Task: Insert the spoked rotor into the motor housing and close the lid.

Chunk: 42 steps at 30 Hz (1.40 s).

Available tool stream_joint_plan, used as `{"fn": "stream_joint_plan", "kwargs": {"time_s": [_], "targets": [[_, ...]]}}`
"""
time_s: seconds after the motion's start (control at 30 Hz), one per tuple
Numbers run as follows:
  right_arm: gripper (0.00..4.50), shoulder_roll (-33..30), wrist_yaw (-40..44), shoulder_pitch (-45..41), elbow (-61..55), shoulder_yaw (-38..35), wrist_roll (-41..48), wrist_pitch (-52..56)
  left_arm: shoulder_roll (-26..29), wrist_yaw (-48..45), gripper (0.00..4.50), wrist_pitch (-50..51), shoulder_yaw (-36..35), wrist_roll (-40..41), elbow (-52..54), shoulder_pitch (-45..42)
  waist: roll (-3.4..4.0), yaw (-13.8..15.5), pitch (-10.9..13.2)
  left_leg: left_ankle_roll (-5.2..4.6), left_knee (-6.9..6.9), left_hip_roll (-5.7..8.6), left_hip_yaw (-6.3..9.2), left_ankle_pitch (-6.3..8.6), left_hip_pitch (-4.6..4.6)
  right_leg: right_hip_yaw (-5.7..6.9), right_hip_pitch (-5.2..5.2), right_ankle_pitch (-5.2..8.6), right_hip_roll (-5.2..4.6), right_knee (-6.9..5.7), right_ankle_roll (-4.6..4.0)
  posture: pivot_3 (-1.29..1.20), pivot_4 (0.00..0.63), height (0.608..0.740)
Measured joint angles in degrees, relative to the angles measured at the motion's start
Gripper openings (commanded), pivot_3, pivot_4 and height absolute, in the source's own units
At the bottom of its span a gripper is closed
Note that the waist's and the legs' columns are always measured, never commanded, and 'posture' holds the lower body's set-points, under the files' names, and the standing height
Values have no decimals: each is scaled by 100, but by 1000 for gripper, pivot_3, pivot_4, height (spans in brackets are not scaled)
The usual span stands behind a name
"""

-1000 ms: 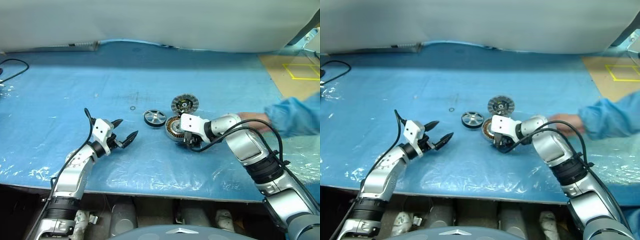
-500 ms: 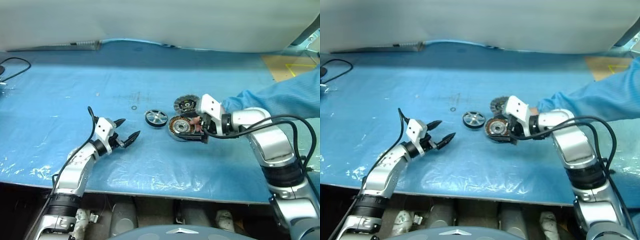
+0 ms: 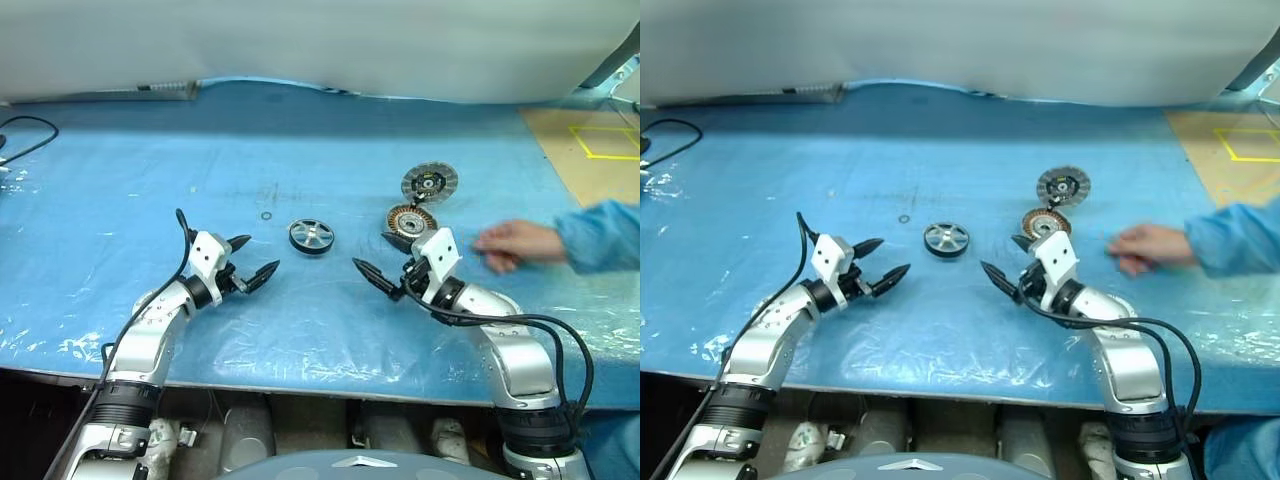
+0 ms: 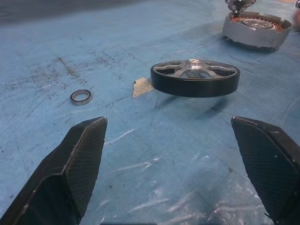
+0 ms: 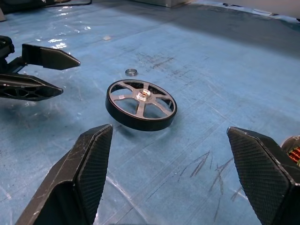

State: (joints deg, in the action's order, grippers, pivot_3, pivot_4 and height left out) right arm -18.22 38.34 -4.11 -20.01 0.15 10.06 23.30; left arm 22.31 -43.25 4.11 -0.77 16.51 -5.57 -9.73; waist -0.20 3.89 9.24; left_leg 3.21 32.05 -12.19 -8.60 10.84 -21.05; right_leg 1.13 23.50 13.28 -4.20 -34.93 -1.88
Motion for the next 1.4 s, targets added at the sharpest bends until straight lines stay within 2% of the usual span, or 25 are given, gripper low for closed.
{"fn": "stream_joint_plan", "kwargs": {"time_s": [0.43,0.67,0.83,1.03,1.4], "targets": [[4124,-431,-127,-313,134,76,32,132,-3,-14,4500,-4,2,-6,-55,-46,0,-1,0,0,0,2,2,0,2,1,-6,-3,0,3,4,0,150,740],[4124,-1091,-99,-1383,154,126,37,1255,-24,-9,4500,-16,9,-9,-59,-35,1,-3,0,1,2,3,3,-1,7,0,-11,-5,1,1,6,0,150,740],[4124,-1394,-173,-2134,747,321,-117,1869,-28,-4,4500,-68,9,-9,-62,-10,0,10,0,2,2,5,3,-2,4,0,-11,-5,0,4,6,0,150,740],[4124,-1784,-15,-2205,1213,808,-365,1970,-27,-3,4500,-174,16,-30,-57,103,1,10,1,2,3,4,3,-2,2,1,-10,-5,0,5,6,0,150,740],[4124,-1844,-7,-2375,1786,1062,-657,2012,-105,-4,4500,-364,111,-111,-1,154,1,3,0,1,10,4,2,-2,6,-1,-12,-5,0,-4,5,0,150,740]]}}
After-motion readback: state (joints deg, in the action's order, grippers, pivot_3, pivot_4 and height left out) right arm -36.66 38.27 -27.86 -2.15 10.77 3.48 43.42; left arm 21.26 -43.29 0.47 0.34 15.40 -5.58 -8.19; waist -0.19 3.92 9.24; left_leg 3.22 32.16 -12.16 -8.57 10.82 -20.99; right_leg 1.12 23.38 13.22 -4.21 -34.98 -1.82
